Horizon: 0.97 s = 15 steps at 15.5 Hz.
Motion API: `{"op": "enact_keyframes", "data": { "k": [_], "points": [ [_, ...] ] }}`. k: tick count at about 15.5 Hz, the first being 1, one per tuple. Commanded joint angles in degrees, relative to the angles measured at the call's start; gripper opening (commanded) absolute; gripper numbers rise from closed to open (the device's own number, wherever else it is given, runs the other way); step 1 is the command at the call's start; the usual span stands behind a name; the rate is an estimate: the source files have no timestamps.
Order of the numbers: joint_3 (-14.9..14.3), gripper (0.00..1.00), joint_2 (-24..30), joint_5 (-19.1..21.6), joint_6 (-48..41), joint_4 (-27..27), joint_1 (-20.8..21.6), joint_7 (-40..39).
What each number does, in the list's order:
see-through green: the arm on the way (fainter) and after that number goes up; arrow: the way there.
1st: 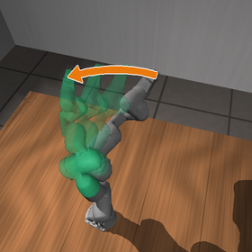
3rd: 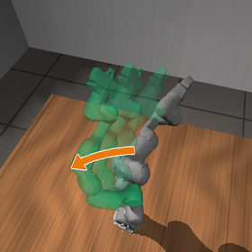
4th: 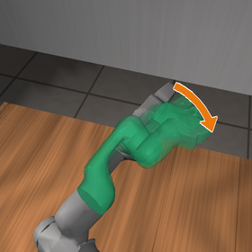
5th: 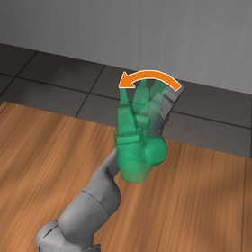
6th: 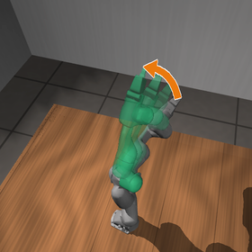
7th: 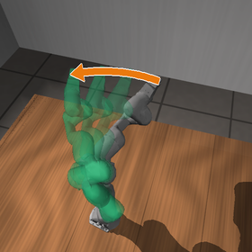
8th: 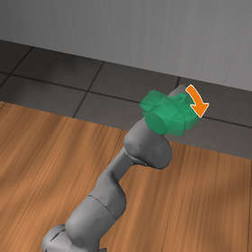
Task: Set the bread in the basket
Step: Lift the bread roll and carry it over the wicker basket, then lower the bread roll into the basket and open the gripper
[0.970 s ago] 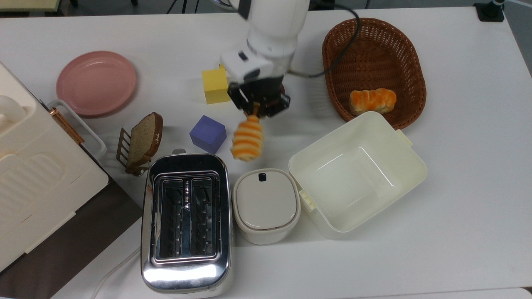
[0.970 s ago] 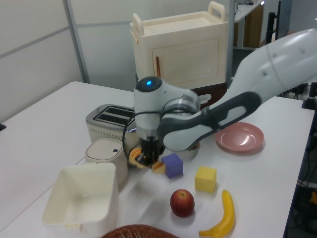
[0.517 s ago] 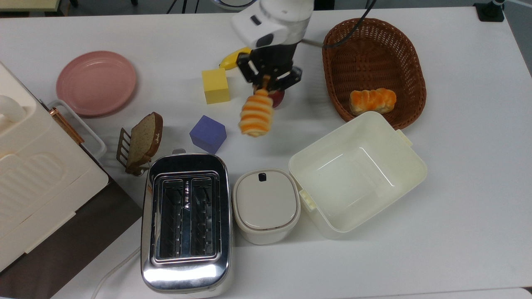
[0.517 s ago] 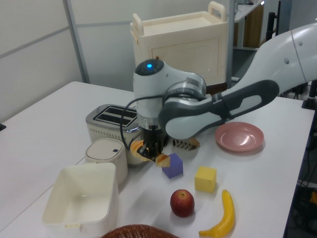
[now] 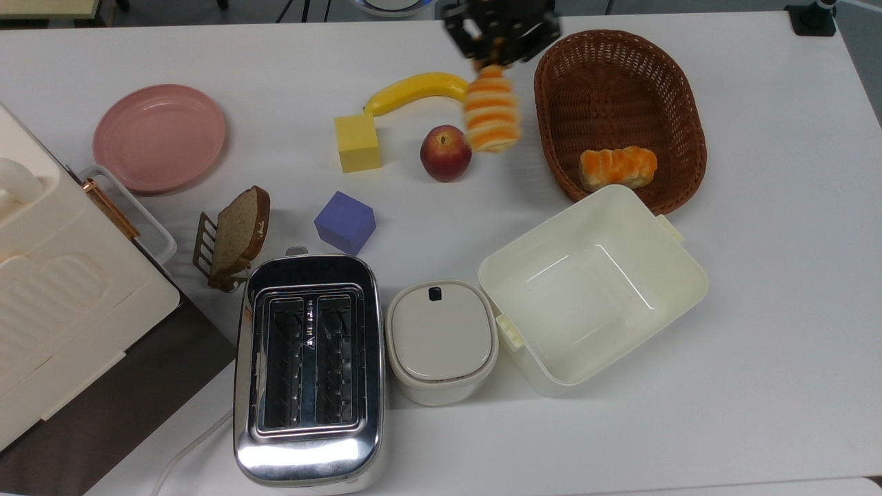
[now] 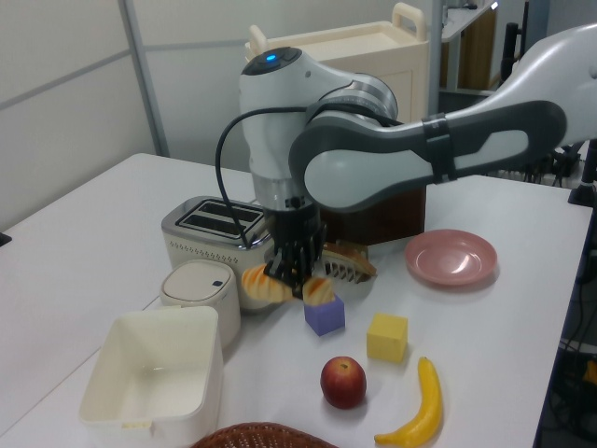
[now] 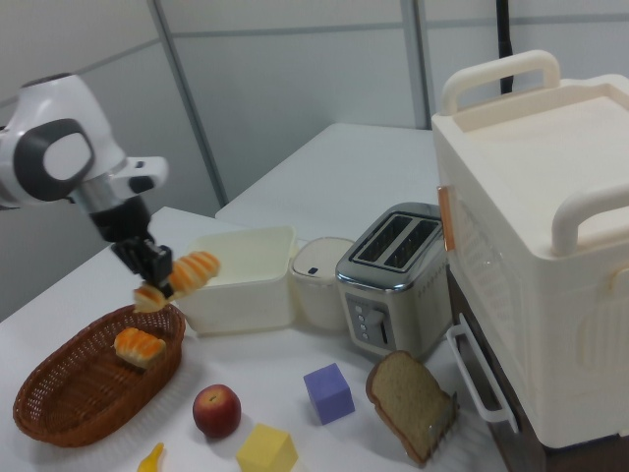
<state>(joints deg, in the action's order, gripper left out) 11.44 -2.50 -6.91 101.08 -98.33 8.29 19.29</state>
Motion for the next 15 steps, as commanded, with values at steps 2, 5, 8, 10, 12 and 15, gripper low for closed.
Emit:
{"op": "enact_keyframes", "data": {
  "k": [2,5,8,10,12,15],
  "points": [
    [1.7,0.03,0.0,0.8,0.0,-2.4,5.3,2.0],
    [5.9,0.03,-1.2,0.6,0.3,-3.6,5.9,4.9],
    [8.5,0.03,-3.0,-0.1,0.4,-4.9,8.3,7.0],
    [8.9,0.03,-4.0,-1.2,0.4,-6.3,10.1,7.2],
    [10.0,0.03,-4.6,-1.5,0.4,-6.8,10.2,7.2],
    [10.7,0.04,-5.2,-1.7,0.3,-7.0,10.5,7.2]
  ]
}}
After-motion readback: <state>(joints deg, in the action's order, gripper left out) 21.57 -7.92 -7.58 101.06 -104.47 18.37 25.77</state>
